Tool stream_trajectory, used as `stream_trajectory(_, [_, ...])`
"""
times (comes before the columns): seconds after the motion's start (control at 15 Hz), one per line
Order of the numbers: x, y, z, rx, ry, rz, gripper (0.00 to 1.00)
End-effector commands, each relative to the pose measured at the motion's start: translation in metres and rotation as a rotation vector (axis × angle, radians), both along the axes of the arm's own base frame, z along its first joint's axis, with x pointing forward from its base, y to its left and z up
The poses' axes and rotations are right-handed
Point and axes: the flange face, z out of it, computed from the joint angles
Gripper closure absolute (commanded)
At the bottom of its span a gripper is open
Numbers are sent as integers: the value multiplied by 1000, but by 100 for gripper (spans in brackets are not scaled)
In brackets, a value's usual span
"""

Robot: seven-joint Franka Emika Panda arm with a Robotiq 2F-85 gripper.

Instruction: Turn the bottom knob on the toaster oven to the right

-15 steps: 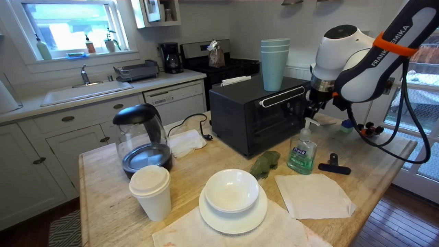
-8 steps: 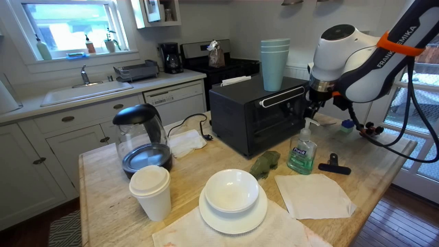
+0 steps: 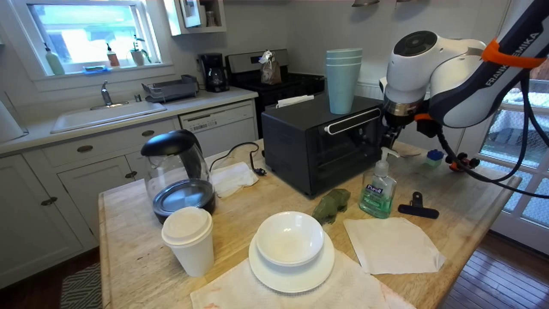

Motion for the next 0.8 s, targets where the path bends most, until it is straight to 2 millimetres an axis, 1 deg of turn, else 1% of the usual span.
stream_trajectory(0.0, [-5, 10, -8, -83, 44, -42, 0])
stream_trajectory(0.27, [-9, 20, -28, -99, 98, -92, 0])
stream_trajectory(0.53, [-4, 32, -34, -89, 86, -70, 0])
stream_trajectory(0.73, [0, 32, -36, -112, 59, -17, 0])
